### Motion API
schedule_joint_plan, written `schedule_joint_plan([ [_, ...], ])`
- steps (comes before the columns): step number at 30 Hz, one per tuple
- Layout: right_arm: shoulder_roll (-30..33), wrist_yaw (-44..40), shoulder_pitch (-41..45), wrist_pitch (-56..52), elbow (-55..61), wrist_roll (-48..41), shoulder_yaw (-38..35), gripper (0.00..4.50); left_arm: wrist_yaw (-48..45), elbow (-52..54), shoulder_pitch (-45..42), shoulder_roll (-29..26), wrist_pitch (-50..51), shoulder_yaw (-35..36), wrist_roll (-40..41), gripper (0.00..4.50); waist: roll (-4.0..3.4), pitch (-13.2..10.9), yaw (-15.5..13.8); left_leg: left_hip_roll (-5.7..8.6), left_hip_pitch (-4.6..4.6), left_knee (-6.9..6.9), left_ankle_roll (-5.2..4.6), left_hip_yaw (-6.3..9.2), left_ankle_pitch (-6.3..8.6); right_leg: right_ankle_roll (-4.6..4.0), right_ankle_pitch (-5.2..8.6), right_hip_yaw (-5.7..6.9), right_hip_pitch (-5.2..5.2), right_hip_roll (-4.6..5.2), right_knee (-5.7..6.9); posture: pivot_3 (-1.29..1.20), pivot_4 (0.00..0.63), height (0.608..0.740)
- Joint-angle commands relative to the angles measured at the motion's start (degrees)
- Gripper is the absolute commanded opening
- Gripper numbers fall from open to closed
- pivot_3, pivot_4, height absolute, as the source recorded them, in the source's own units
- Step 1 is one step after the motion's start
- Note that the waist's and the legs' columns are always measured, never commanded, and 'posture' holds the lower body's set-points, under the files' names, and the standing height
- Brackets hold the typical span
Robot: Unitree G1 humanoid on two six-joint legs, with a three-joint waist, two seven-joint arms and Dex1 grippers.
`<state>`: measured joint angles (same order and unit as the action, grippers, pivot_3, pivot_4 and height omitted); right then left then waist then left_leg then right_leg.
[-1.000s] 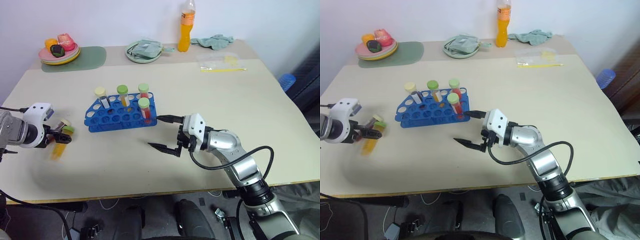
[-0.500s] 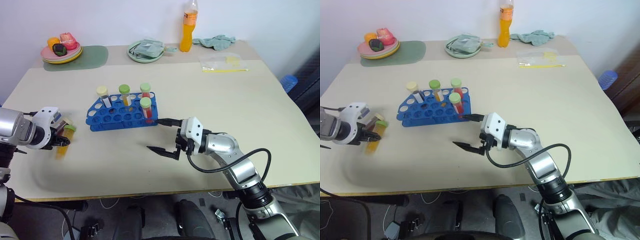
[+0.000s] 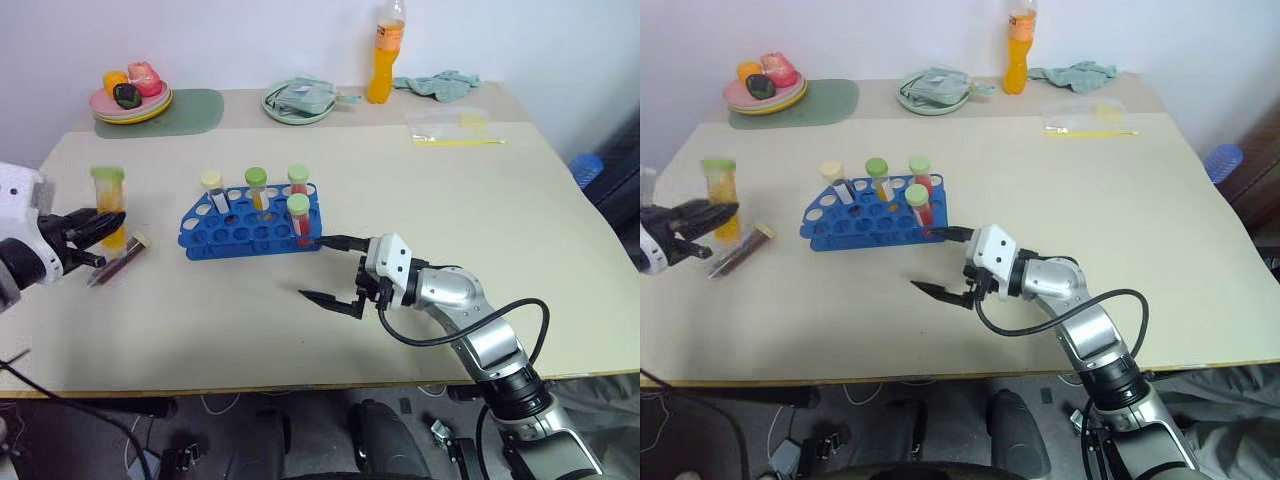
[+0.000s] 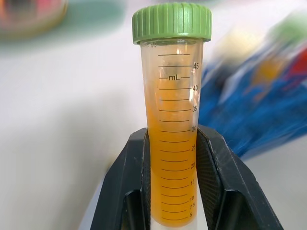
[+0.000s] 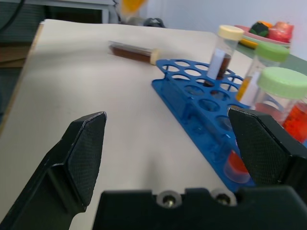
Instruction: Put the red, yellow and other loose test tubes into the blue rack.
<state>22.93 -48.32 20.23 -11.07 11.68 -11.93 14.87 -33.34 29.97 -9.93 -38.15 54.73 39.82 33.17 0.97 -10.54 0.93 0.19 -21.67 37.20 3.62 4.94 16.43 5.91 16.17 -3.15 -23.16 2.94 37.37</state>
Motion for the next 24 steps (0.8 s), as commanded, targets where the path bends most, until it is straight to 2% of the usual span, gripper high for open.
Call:
schedule_joint_plan([
  [1,-0.02,1.29,-0.64,1.48,-2.03,0.70,-1.49,4.50,10.94,8.94,2.69,8.95,-10.46,-11.70,-7.97,0.72,0.06,0.02,-0.45,0.01,0.03,0.00,0.00,0.00,0.00,0.02,-0.01,0.00,0.06,0.00,-0.01,0.00,0.150,0.740],
  [2,-0.04,1.51,-0.78,2.06,-2.74,1.08,-1.45,4.50,15.80,8.68,3.77,12.71,-20.74,-18.23,-16.55,0.72,0.07,0.02,-0.51,0.06,0.09,0.01,0.00,0.03,0.00,0.06,-0.04,0.00,0.17,0.00,-0.07,0.00,0.150,0.740],
  [4,-0.14,1.86,-0.97,2.59,-3.35,1.39,-1.44,4.50,23.69,5.19,4.27,19.04,-33.07,-26.31,-26.91,0.72,0.09,0.03,-0.46,0.21,0.17,0.02,0.00,0.02,0.00,0.09,-0.12,-0.01,0.29,-0.02,-0.20,0.00,0.150,0.740],
  [8,-0.51,2.48,-0.97,3.03,-3.86,1.69,-1.53,4.50,29.46,-2.43,3.32,27.36,-46.58,-34.12,-33.40,0.72,0.09,0.04,0.07,0.18,0.18,-0.02,-0.01,-0.03,0.00,0.07,-0.15,-0.05,0.24,-0.10,-0.18,0.00,0.150,0.740],
  [11,-1.29,3.57,-0.71,3.45,-4.20,2.35,-1.28,4.50,30.56,-11.29,1.30,29.70,-54.97,-38.80,-36.90,0.72,0.07,0.05,-0.10,0.12,0.20,-0.05,-0.01,-0.01,0.00,0.06,-0.15,-0.04,0.22,-0.22,-0.16,0.00,0.150,0.740],
  [15,-2.11,4.50,-0.71,3.26,-3.84,2.77,-1.26,4.50,31.17,-18.73,-0.97,30.31,-59.27,-39.79,-38.02,0.72,0.07,0.05,-0.07,0.12,0.18,-0.01,-0.02,-0.03,0.00,0.06,-0.16,-0.04,0.23,-0.23,-0.17,0.00,0.150,0.740],
  [24,-2.35,5.23,-1.17,3.57,-3.49,3.06,-1.05,4.50,27.89,-23.80,-2.20,33.25,-60.54,-41.89,-34.30,0.72,0.07,0.05,-0.18,0.13,0.17,0.00,-0.02,-0.02,0.00,0.06,-0.16,-0.03,0.24,-0.23,-0.18,0.00,0.150,0.740],
])
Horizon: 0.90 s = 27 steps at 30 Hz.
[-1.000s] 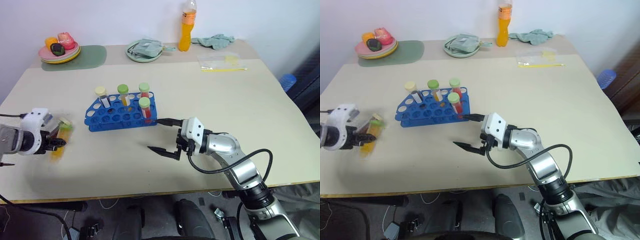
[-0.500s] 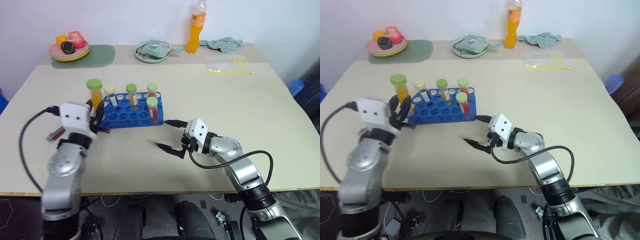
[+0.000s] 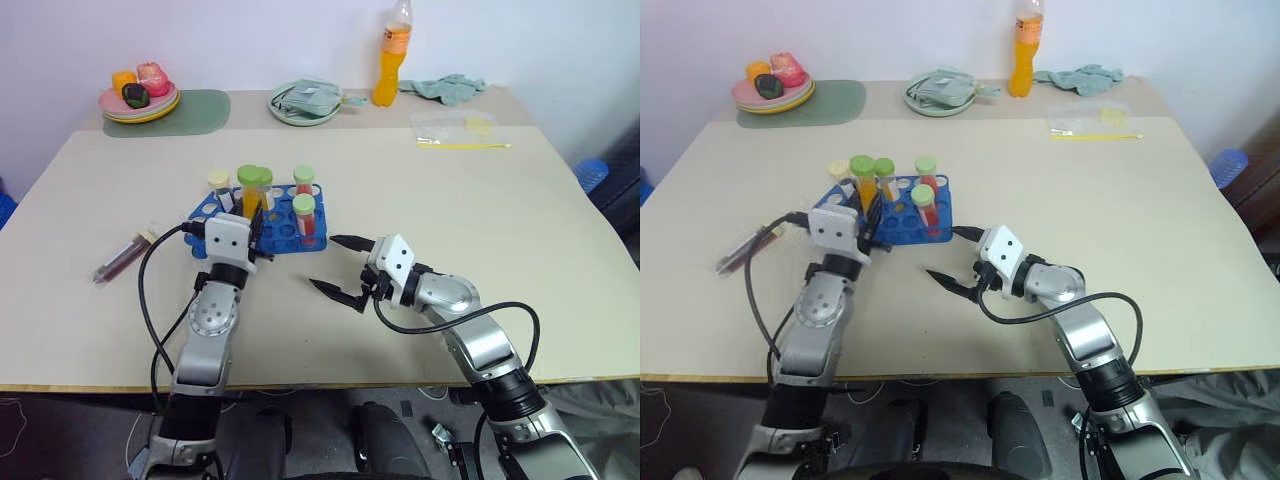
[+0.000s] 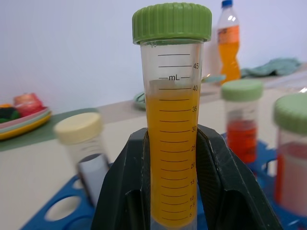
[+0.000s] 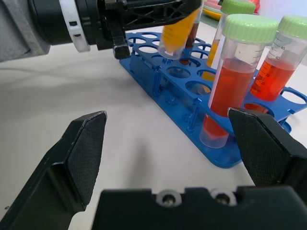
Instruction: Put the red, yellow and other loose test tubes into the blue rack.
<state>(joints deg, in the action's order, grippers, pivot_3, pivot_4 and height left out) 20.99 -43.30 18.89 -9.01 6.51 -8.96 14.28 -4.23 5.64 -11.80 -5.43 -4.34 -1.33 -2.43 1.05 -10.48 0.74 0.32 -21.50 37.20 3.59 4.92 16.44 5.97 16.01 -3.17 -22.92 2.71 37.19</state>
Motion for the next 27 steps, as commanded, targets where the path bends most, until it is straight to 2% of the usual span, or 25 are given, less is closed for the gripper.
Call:
schedule_joint_plan([
  [1,-0.45,0.22,0.16,1.61,1.69,0.12,-0.36,4.50,-1.86,0.47,-0.09,0.65,-1.44,-0.91,1.82,0.72,0.00,0.00,0.02,0.00,0.00,0.00,0.00,0.01,0.00,0.00,0.00,0.00,0.00,-0.01,0.00,0.00,0.150,0.740],
  [17,-1.26,-0.06,-0.09,2.39,1.61,0.64,0.36,4.50,-0.44,-7.38,-2.36,0.83,-4.86,-0.69,-0.55,0.72,0.00,0.00,0.01,-0.01,0.02,0.00,0.00,0.02,0.00,0.00,0.00,0.01,0.02,-0.02,0.01,0.00,0.150,0.740],
  [24,-1.35,0.01,-0.51,2.42,2.21,0.74,0.68,4.50,-2.25,-11.07,-2.88,1.55,-7.38,-0.80,1.41,0.72,0.00,0.00,-0.08,0.00,0.03,0.02,0.00,0.03,0.00,0.00,0.00,0.02,0.05,-0.02,0.01,0.00,0.150,0.740],
  [26,-1.32,0.11,-0.49,2.46,2.25,0.70,0.70,4.50,-2.50,-10.81,-2.67,1.84,-7.89,-0.33,2.40,1.79,0.00,0.00,-0.08,0.00,0.03,0.02,0.00,0.03,0.00,0.00,0.00,0.02,0.05,-0.02,0.01,0.00,0.150,0.740],
  [27,-1.30,0.14,-0.49,2.48,2.27,0.68,0.71,4.50,-2.42,-10.64,-2.63,1.90,-8.20,-0.12,2.55,2.12,0.00,0.00,-0.05,0.00,0.03,0.02,0.00,0.04,0.00,0.00,0.00,0.02,0.05,-0.02,0.01,0.00,0.150,0.740],
])
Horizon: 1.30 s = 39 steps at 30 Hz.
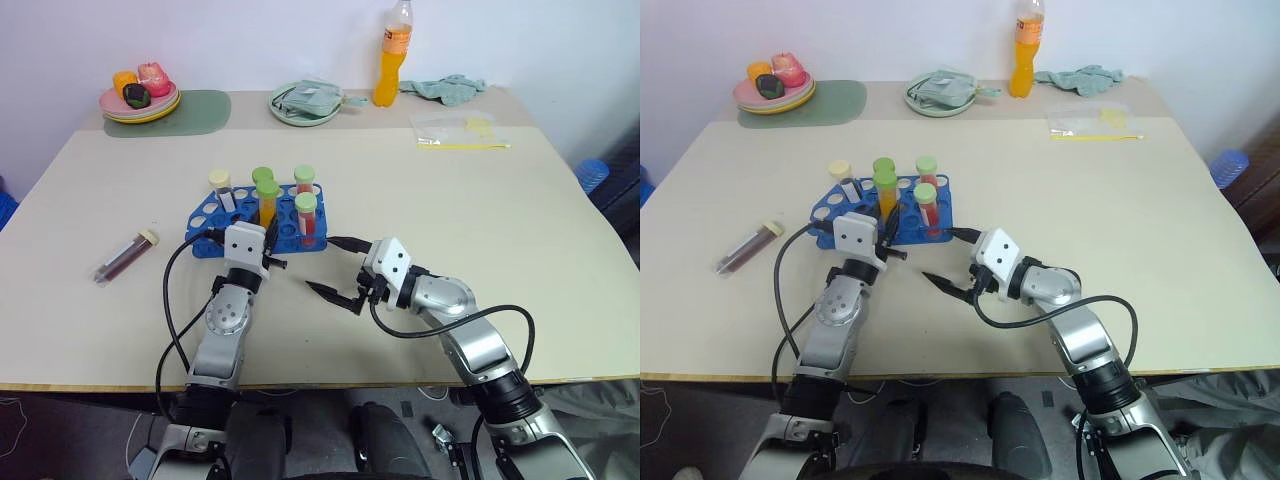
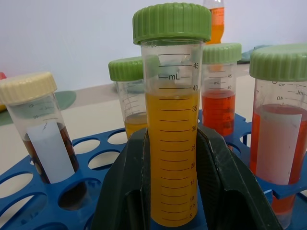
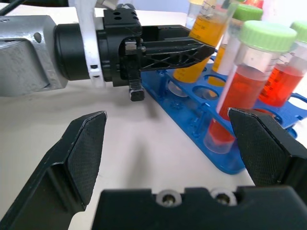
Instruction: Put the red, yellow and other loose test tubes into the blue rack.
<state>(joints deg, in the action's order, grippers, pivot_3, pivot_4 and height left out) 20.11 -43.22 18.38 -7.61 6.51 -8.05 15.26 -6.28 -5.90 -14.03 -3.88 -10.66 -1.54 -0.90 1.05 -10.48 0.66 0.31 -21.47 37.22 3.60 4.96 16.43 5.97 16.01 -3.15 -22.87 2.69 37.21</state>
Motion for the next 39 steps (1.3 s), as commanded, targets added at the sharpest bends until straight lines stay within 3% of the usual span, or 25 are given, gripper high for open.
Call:
schedule_joint_plan([
  [1,-0.41,0.07,0.02,1.08,2.33,-0.25,-0.27,4.50,-0.18,1.37,-0.38,0.40,-2.46,0.46,1.21,2.66,0.00,0.00,0.05,0.00,0.00,0.00,0.00,0.00,0.00,0.00,0.00,0.00,0.00,0.00,0.00,0.00,0.150,0.740],
  [3,-0.32,0.08,0.01,0.91,2.66,-0.38,-0.38,4.50,-0.20,6.19,0.08,0.92,-0.60,3.31,5.74,3.60,0.00,0.00,0.16,0.00,0.00,-0.01,0.00,0.00,0.00,0.00,0.00,0.00,-0.01,0.00,0.00,0.00,0.150,0.740],
  [9,0.37,-0.31,-0.28,0.52,3.37,-1.09,-1.14,4.50,-2.74,24.45,2.14,-5.43,10.81,11.81,18.84,3.60,0.00,0.00,0.41,-0.08,0.00,-0.04,0.00,0.01,0.00,0.00,0.00,-0.01,-0.06,-0.06,0.05,0.00,0.150,0.740],
  [13,0.70,-0.83,-0.37,0.66,3.09,-1.25,-1.26,4.50,-4.36,31.40,1.93,-16.95,25.14,24.84,36.86,3.60,0.01,-0.01,0.36,-0.07,-0.01,-0.02,0.00,0.03,0.00,0.00,0.00,0.00,-0.05,-0.04,0.05,0.00,0.150,0.740],
  [15,0.63,-1.15,-0.15,0.78,2.70,-1.31,-1.17,4.50,-4.63,29.18,2.11,-25.05,32.30,30.54,39.34,3.60,-0.01,-0.02,0.55,-0.07,0.02,-0.03,0.00,0.04,0.00,-0.01,0.01,0.02,-0.05,-0.06,0.05,0.00,0.150,0.740],
  [17,0.49,-1.47,0.15,0.92,2.23,-1.28,-0.91,4.50,-5.01,25.68,3.29,-33.42,44.75,34.00,44.38,4.13,-0.03,-0.04,0.66,-0.09,0.03,-0.04,0.00,0.04,0.00,-0.02,0.01,0.02,-0.05,-0.12,0.08,0.00,0.150,0.740],
  [18,0.38,-1.66,0.29,1.06,1.98,-1.21,-0.71,4.50,-5.27,22.94,4.91,-38.79,49.68,33.50,41.47,4.39,-0.05,-0.05,0.71,-0.08,0.05,-0.05,-0.01,0.04,0.00,-0.03,0.02,0.02,-0.04,-0.12,0.09,0.00,0.150,0.740],
  [20,0.18,-1.89,0.53,1.23,1.63,-1.09,-0.47,4.50,-5.32,17.69,6.82,-48.34,57.71,29.79,35.38,4.45,-0.11,-0.09,0.93,-0.07,0.09,-0.08,-0.01,0.01,0.01,-0.02,0.02,0.00,-0.03,-0.10,0.07,0.00,0.150,0.740],
  [22,-0.04,-2.00,0.86,1.31,1.23,-0.99,-0.40,4.50,-7.03,12.67,6.16,-54.31,62.60,26.20,32.76,4.45,-0.12,-0.11,0.92,-0.05,0.07,-0.09,-0.02,0.03,0.01,-0.02,0.03,0.01,-0.03,-0.12,0.07,0.00,0.150,0.740],
  [23,-0.13,-2.06,1.00,1.38,0.99,-0.94,-0.38,4.50,-10.30,9.63,4.68,-56.50,65.24,25.36,34.02,4.45,-0.13,-0.11,0.92,-0.04,0.07,-0.09,-0.01,0.04,0.01,-0.02,0.03,0.02,-0.03,-0.12,0.07,0.00,0.150,0.740],
  [27,-0.52,-2.33,1.25,1.76,0.43,-0.71,-0.09,4.50,-26.45,-4.68,-5.73,-66.71,70.32,8.80,29.14,4.45,0.11,-0.17,0.49,-0.07,0.00,-0.09,0.00,0.07,0.00,-0.05,0.04,0.08,-0.11,-0.17,0.11,0.00,0.150,0.740],
  [33,-0.67,-1.62,0.41,1.85,1.20,-0.19,-0.26,4.50,-42.27,-25.84,-26.73,-63.27,63.66,-10.87,14.93,4.45,0.03,-0.21,0.61,-0.04,-0.08,-0.15,0.01,-0.05,-0.01,-0.05,0.04,0.06,-0.25,-0.15,0.11,0.00,0.150,0.740],
  [39,-0.40,-0.37,-0.98,1.54,2.71,0.51,-0.33,4.50,-53.25,-45.16,-40.52,-55.41,56.09,-20.92,3.70,4.45,0.09,-0.21,0.79,-0.04,-0.15,-0.09,0.00,-0.09,-0.01,-0.05,0.04,0.05,-0.31,-0.13,0.17,0.00,0.150,0.740],
])
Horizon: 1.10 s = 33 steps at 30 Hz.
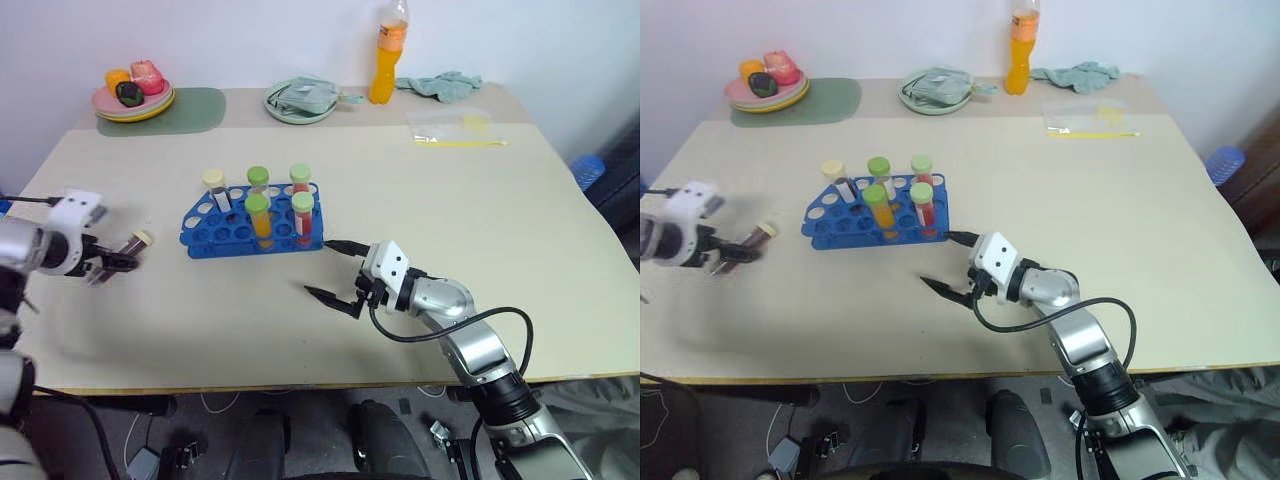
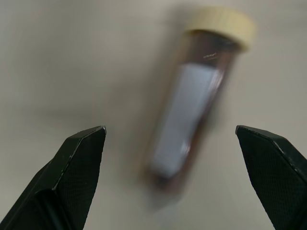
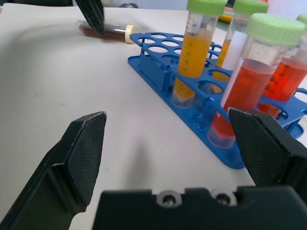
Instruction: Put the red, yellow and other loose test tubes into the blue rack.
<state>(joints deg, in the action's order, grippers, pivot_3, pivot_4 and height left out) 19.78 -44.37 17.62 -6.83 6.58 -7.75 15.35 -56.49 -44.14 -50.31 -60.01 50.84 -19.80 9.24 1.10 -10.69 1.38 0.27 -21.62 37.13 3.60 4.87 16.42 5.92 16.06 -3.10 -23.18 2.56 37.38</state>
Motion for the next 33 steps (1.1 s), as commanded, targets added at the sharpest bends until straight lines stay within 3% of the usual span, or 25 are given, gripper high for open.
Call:
schedule_joint_plan([
  [1,-0.07,0.94,-0.48,0.69,2.90,0.28,-0.37,4.50,-3.33,-9.60,-5.75,1.75,-7.18,-3.38,-8.14,4.22,0.03,-0.01,0.13,0.00,-0.02,0.00,0.00,0.01,0.00,0.00,0.00,0.01,-0.03,-0.01,0.00,0.00,0.150,0.740],
  [5,-0.16,1.49,-1.25,0.28,3.70,0.30,-0.11,4.50,-5.32,-16.58,-9.75,4.51,-11.59,-4.54,-13.12,2.75,0.03,-0.01,0.76,0.00,-0.02,0.01,0.00,0.02,0.00,0.00,0.00,0.00,-0.05,0.00,0.04,0.00,0.150,0.740],
  [8,0.01,1.73,-1.42,0.23,4.01,0.40,-0.12,4.50,-7.57,-18.77,-10.81,4.70,-14.39,-4.72,-15.98,1.10,0.03,-0.01,1.18,0.00,-0.01,0.03,-0.01,0.02,0.00,0.01,0.00,0.00,-0.05,0.01,0.08,0.00,0.150,0.740],
  [9,0.15,1.76,-1.52,0.23,4.15,0.46,-0.16,4.50,-7.97,-19.10,-11.07,4.19,-14.88,-4.35,-16.65,0.85,0.03,-0.01,1.30,0.00,0.00,0.03,-0.01,0.03,0.00,0.01,0.00,0.00,-0.05,0.01,0.10,0.00,0.150,0.740],
  [12,0.52,1.74,-1.92,0.26,4.55,0.51,-0.35,4.50,-5.14,-19.20,-11.80,2.07,-17.64,0.24,-15.93,0.85,0.07,-0.03,1.36,-0.02,0.00,0.02,-0.01,0.03,0.00,0.01,0.00,0.00,-0.09,0.00,0.13,0.00,0.150,0.740],
  [14,0.74,1.84,-2.35,0.19,4.90,0.54,-0.52,4.50,-0.23,-18.65,-12.23,0.95,-18.48,6.84,-12.31,0.85,0.19,-0.07,1.32,-0.02,-0.08,0.03,-0.01,0.05,0.00,0.01,0.00,0.00,-0.17,0.01,0.14,0.00,0.150,0.740],
  [16,0.92,1.99,-2.77,0.13,5.14,0.47,-0.73,4.50,7.90,-13.99,-9.17,1.17,-26.20,18.37,-5.52,0.85,0.21,-0.06,1.18,-0.04,-0.26,0.09,-0.01,0.09,0.00,0.02,-0.01,0.01,-0.31,0.01,0.15,0.00,0.150,0.740],
  [18,1.05,2.19,-3.04,0.23,4.98,0.47,-0.96,4.50,16.84,-2.07,-1.94,3.73,-32.86,31.54,0.80,0.85,0.20,-0.05,1.00,-0.08,-0.49,0.18,0.00,0.13,0.00,0.02,-0.01,0.04,-0.49,0.12,0.18,0.00,0.150,0.740],
  [20,1.22,2.29,-3.01,0.35,4.56,0.51,-1.13,4.50,23.65,18.62,9.12,11.37,-34.23,44.12,7.31,0.85,0.21,0.00,0.58,-0.18,-0.69,0.25,0.01,0.12,-0.01,0.04,-0.03,0.01,-0.86,0.45,0.36,0.00,0.150,0.740],
  [22,1.48,2.13,-2.85,0.54,4.06,0.38,-1.40,4.50,29.51,37.33,18.02,20.33,-32.20,50.07,12.89,0.85,0.21,0.01,0.33,-0.03,-0.84,0.35,0.11,-0.07,-0.06,0.05,-0.03,0.07,-1.15,0.89,0.59,0.00,0.150,0.740],
  [24,1.54,1.94,-2.41,0.70,3.36,0.37,-1.40,4.50,36.09,51.93,25.62,28.62,-34.70,48.77,10.91,0.85,0.24,0.02,-0.11,0.05,-0.87,0.54,0.10,-0.25,-0.05,0.12,-0.07,0.08,-1.16,1.04,0.62,0.00,0.150,0.740],
  [27,1.43,1.54,-1.29,1.08,1.98,0.55,-1.13,4.50,44.07,66.94,34.75,39.10,-39.96,38.41,1.11,0.85,0.30,0.03,-0.57,0.05,-0.95,0.83,-0.12,-0.30,0.08,0.23,-0.14,0.09,-1.14,0.96,0.66,0.00,0.150,0.740],
  [29,1.16,1.25,-0.20,1.26,1.12,0.60,-0.95,4.50,50.96,69.00,38.39,47.31,-41.75,32.11,-4.12,0.85,0.30,0.03,-0.88,0.21,-0.89,0.86,-0.12,-0.30,0.08,0.24,-0.18,0.12,-1.04,0.81,0.69,0.00,0.150,0.740],
  [33,1.00,0.83,0.72,1.55,0.40,0.58,-0.72,4.50,54.59,65.98,41.78,52.85,-47.37,24.86,-10.88,0.85,0.27,0.04,-0.65,0.29,-0.35,0.94,-0.12,-0.37,0.07,0.26,-0.28,0.17,-0.34,0.64,0.55,0.00,0.150,0.740],
])
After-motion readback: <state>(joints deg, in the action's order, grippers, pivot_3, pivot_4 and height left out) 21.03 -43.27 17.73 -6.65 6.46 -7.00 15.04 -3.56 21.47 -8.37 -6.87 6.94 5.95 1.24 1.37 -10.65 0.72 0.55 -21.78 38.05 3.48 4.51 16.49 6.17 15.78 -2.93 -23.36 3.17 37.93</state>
